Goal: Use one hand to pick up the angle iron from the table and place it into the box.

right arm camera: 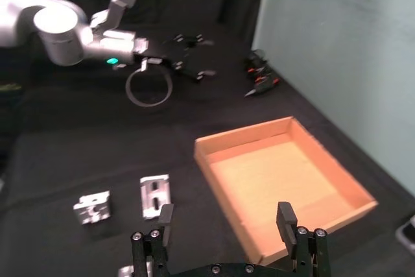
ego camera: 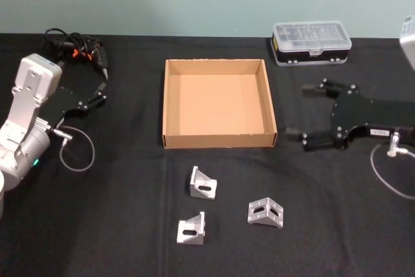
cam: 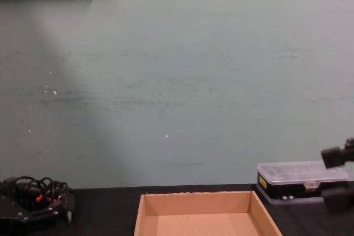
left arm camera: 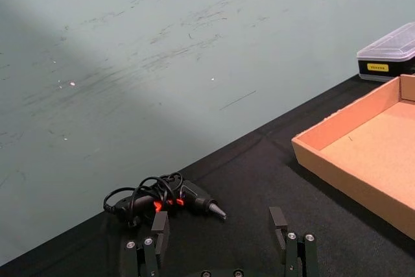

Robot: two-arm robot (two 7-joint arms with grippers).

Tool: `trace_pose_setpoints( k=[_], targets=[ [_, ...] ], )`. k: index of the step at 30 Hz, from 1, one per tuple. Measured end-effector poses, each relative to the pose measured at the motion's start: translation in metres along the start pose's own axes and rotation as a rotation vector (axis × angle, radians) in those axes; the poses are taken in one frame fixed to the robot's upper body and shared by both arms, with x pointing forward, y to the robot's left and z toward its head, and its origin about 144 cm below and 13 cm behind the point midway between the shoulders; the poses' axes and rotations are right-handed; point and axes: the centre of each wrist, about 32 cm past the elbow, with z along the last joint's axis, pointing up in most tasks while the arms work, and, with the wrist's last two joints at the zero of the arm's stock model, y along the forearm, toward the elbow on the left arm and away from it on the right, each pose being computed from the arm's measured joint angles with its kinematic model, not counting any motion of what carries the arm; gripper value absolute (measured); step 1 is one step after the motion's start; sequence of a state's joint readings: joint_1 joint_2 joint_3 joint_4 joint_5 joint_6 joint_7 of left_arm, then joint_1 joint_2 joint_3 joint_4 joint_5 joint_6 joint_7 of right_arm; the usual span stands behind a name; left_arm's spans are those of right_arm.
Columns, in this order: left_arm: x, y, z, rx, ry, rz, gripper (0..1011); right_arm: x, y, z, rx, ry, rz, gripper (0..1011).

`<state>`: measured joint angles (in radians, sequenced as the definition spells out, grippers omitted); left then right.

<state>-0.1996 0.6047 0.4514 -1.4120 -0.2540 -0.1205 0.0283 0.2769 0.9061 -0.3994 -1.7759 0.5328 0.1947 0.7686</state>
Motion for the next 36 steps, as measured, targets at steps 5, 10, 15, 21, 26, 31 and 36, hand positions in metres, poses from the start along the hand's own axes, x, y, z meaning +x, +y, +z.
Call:
trace_pose_setpoints(
  k=[5, 10, 15, 21, 26, 31, 36],
  targets=[
    [0.000, 0.000, 0.000, 0.000, 0.000, 0.000, 1000, 0.000, 0.006, -0.001, -0.044, 0.022, 0.072, 1000],
    [0.000, 0.000, 0.000, 0.000, 0.000, 0.000, 1000, -0.004, 0.014, -0.005, -0.078, 0.049, 0.130, 1000],
    [0.000, 0.000, 0.000, 0.000, 0.000, 0.000, 1000, -0.010, 0.022, -0.011, -0.113, 0.062, 0.173, 1000],
    [0.000, 0.000, 0.000, 0.000, 0.000, 0.000, 1000, -0.018, 0.034, -0.019, -0.168, 0.065, 0.211, 1000],
    [0.000, 0.000, 0.000, 0.000, 0.000, 0.000, 1000, -0.022, 0.040, -0.025, -0.194, 0.067, 0.222, 1000],
    [0.000, 0.000, 0.000, 0.000, 0.000, 0.000, 1000, -0.025, 0.045, -0.029, -0.221, 0.061, 0.232, 1000],
    [0.000, 0.000, 0.000, 0.000, 0.000, 0.000, 1000, -0.029, 0.052, -0.034, -0.243, 0.059, 0.248, 1000]
  ],
)
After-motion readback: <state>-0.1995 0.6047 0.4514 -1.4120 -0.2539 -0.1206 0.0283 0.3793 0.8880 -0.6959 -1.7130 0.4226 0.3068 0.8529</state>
